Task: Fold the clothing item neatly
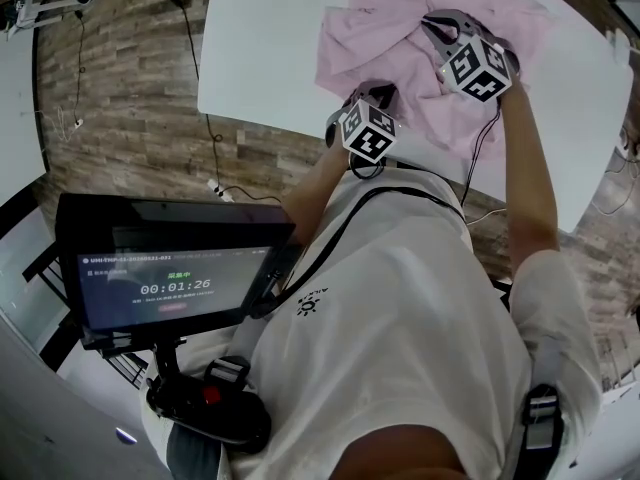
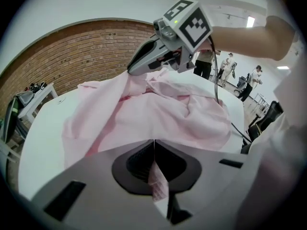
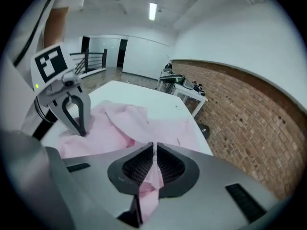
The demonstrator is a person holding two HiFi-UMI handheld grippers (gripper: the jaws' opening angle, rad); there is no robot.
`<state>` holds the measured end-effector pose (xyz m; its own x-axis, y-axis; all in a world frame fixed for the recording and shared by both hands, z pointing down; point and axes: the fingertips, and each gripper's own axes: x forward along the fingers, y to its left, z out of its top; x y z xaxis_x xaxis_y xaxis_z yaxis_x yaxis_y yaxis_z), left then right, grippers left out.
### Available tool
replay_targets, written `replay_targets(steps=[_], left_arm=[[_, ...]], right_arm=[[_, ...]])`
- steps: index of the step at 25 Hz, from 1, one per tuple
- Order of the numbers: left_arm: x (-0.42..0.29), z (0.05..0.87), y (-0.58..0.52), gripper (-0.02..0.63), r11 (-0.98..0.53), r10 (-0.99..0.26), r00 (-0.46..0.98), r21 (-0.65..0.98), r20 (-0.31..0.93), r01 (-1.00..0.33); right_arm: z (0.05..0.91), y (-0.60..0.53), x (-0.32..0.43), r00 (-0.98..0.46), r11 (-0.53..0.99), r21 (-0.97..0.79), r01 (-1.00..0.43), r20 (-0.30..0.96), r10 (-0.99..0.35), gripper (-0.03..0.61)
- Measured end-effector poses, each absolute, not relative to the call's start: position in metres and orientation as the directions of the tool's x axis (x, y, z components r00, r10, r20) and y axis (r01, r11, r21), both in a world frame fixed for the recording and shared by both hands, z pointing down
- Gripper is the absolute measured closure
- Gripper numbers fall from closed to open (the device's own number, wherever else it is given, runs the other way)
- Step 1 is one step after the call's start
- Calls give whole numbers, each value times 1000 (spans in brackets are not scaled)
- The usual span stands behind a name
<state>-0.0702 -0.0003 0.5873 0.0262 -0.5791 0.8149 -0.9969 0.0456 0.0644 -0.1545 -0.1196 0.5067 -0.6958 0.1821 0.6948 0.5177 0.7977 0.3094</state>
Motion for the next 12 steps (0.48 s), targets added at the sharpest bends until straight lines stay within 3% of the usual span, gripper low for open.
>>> replay_targets(steps=[7, 12], left_arm=[[-67, 584, -3, 609, 45, -581, 33, 73, 813, -996], [-62, 585, -4, 609, 45, -575, 44, 86, 817, -995]], right_arm=[[492, -156, -207, -814, 642, 631, 437, 581, -17, 548], [415, -167, -249, -957, 575, 791, 208, 287, -48, 549]])
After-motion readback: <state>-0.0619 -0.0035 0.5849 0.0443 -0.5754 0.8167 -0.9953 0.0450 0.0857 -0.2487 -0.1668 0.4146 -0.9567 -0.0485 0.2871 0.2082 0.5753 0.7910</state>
